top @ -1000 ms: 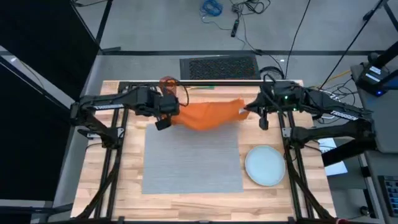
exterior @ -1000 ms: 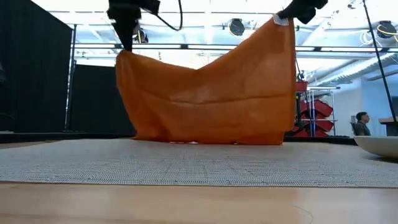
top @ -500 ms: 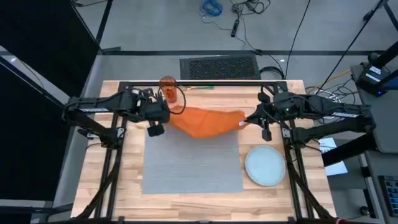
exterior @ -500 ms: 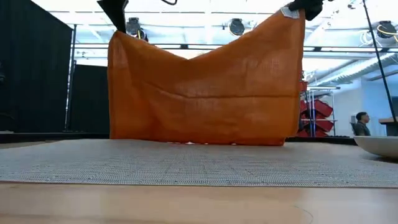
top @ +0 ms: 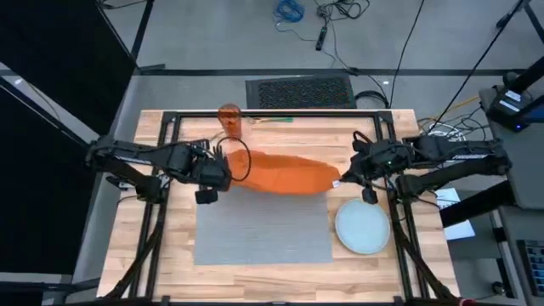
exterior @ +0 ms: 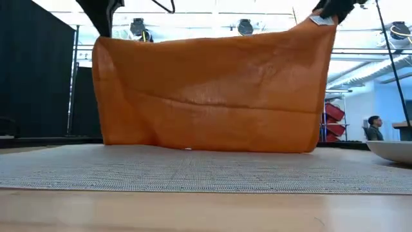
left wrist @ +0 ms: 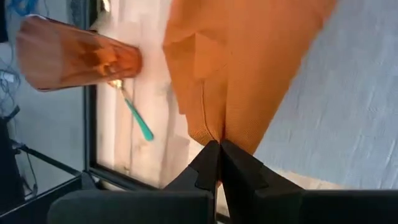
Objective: Set table place
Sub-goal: Fold the orange table napkin
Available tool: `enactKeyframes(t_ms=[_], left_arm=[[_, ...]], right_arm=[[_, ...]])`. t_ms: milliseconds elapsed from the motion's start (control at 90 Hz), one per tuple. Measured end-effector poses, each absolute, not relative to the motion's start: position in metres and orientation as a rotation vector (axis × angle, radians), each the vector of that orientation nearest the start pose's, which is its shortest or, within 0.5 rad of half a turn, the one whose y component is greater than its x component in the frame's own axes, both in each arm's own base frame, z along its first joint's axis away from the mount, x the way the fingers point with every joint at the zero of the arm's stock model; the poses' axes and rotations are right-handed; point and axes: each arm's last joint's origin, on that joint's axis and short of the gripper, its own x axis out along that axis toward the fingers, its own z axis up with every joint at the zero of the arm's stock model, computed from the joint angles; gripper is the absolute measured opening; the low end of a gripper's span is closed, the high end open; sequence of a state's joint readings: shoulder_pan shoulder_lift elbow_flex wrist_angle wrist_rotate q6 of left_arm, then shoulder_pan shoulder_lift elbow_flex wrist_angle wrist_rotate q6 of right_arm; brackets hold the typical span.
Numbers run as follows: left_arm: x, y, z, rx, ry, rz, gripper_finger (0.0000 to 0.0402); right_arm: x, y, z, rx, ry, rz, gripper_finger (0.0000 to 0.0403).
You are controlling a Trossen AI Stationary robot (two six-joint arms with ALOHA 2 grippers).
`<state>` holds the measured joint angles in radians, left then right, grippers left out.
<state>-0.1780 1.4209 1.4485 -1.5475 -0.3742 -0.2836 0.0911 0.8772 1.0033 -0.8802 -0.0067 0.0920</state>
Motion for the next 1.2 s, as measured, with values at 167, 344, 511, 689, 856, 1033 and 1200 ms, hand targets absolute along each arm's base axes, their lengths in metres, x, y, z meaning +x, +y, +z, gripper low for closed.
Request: enactKeyframes(t_ms=[167, 344, 511, 689, 856, 1033, 1200], left_arm=[[0.232, -0.038, 0.319, 0.149, 1.413, 0.294, 0.0000], [0.236, -0.044, 0.306, 0.113, 1.404, 0.219, 0.0000], [0.238, -0.052, 0.299, 0.073, 1.401, 0.120, 0.0000], [0.241, -0.059, 0.299, 0.051, 1.373, 0.052, 0.0009], [0.240, -0.067, 0.299, 0.049, 1.365, 0.021, 0.0061], [0.239, -0.069, 0.299, 0.028, 1.364, 0.035, 0.0132], [0.239, -0.068, 0.299, 0.014, 1.361, 0.056, 0.0171]], right_arm=[[0.156, 0.021, 0.319, 0.079, 0.809, 0.111, 0.0000], [0.158, 0.029, 0.314, 0.101, 0.799, 0.209, 0.0000], [0.159, 0.037, 0.317, 0.117, 0.762, 0.309, 0.0001], [0.158, 0.045, 0.319, 0.147, 0.750, 0.403, 0.0026], [0.157, 0.050, 0.319, 0.173, 0.762, 0.418, 0.0081], [0.156, 0.052, 0.319, 0.208, 0.778, 0.410, 0.0148], [0.155, 0.051, 0.317, 0.240, 0.805, 0.380, 0.0188]])
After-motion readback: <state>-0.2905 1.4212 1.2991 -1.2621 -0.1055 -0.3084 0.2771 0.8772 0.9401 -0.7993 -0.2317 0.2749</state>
